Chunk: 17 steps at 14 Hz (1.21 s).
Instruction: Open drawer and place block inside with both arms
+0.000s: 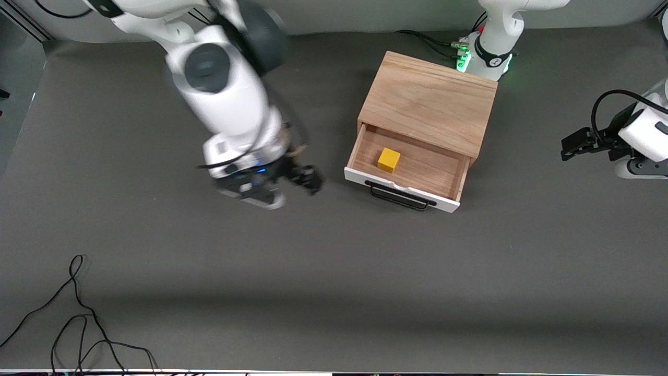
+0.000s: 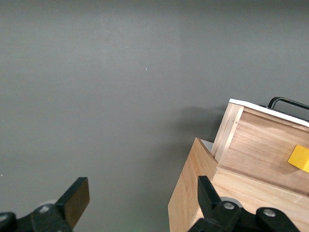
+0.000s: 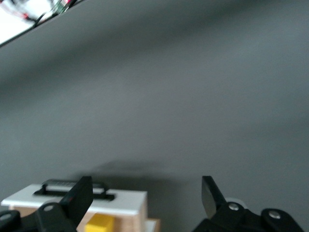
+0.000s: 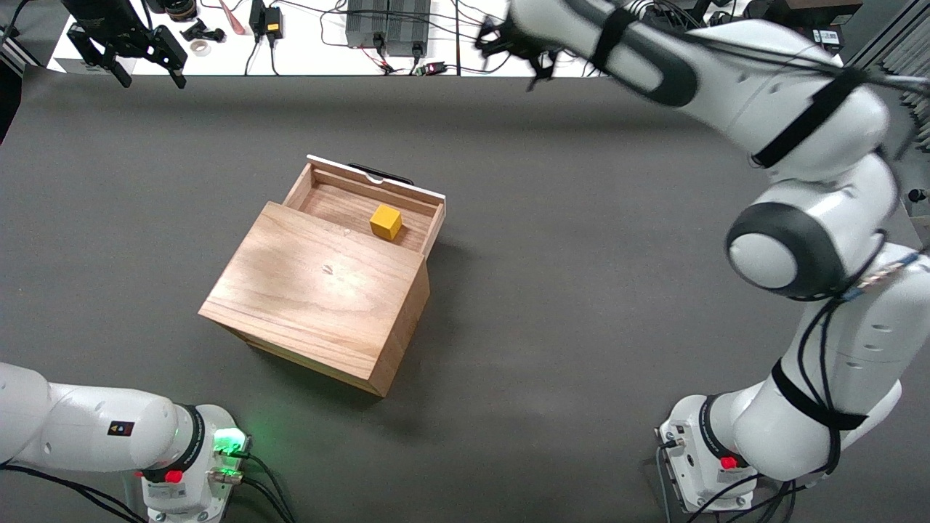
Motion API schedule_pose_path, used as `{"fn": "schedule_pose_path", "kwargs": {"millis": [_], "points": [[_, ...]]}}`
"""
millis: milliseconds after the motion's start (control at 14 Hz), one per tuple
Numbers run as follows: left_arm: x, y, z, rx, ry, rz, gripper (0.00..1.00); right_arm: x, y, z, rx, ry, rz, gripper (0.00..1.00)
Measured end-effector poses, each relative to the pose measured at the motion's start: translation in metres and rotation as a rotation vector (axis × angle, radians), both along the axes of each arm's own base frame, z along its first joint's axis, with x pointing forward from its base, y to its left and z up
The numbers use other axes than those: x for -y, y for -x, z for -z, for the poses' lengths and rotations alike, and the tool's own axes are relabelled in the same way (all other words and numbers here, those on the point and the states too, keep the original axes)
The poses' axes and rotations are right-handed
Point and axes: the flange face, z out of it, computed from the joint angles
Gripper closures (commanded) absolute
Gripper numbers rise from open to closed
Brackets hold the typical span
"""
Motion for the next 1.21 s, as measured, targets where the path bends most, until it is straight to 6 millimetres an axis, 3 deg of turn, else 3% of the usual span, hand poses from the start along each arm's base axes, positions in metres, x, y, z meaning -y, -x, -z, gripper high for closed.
{"fn": "schedule_pose_path", "kwargs": {"millis": [143,286,500,786,929,1214], "points": [[0.0,0.0,0.0,-0.002,0.0,0.0,0.0,0.059,-0.009,-0.009,-0.002,0.02,0.024,0.0],[0.0,0.002,0.001,-0.016,-0.001,0.0,0.0,0.1,-0.009,-0.011,-0.005,0.051,0.042,0.0],[0.0,0.004,0.003,-0.038,-0.001,0.0,0.0,0.168,-0.009,-0.016,-0.002,0.08,-0.044,0.0],[0.0,0.005,0.004,-0.046,-0.002,0.0,0.0,0.259,0.001,-0.038,0.031,0.103,-0.205,0.0],[0.0,0.006,0.004,-0.049,-0.002,0.0,0.0,0.286,0.007,-0.042,0.032,0.113,-0.257,0.0],[0.0,0.006,0.004,-0.054,-0.002,0.001,0.0,0.286,0.012,-0.03,-0.015,0.115,-0.316,0.0]]}}
